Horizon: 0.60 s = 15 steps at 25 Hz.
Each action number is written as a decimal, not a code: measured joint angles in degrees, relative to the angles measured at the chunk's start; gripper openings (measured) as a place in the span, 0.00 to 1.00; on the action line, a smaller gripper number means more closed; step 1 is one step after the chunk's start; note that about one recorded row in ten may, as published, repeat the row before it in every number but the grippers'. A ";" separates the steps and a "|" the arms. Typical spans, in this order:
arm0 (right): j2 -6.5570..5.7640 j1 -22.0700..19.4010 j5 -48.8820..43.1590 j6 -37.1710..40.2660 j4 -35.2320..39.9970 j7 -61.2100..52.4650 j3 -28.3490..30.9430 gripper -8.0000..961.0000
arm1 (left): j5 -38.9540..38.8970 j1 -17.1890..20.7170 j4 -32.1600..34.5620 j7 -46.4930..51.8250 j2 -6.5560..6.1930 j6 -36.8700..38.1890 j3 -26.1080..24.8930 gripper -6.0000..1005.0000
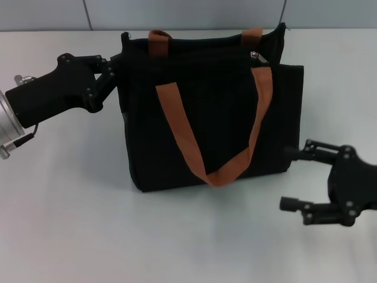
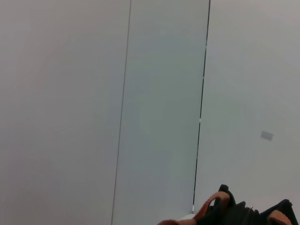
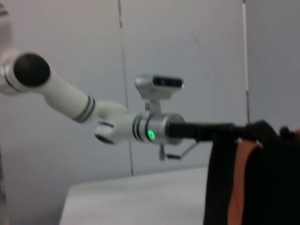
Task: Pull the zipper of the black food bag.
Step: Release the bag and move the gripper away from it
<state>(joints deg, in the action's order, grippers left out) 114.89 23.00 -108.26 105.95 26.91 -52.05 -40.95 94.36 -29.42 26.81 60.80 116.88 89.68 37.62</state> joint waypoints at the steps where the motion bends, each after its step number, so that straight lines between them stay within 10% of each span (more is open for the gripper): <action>1: 0.35 -0.08 -0.79 -0.88 -0.10 0.27 -0.10 0.82 | 0.01 0.01 0.00 0.03 -0.04 -0.06 0.00 0.03; 15: 1.96 0.38 -3.99 -4.01 -0.12 0.35 0.16 0.86 | 0.03 0.66 -0.03 -0.01 0.25 -0.34 0.24 0.03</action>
<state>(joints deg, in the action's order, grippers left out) 116.85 23.38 -112.25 101.95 26.80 -51.70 -40.79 94.40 -28.75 26.77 60.79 117.14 89.34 37.86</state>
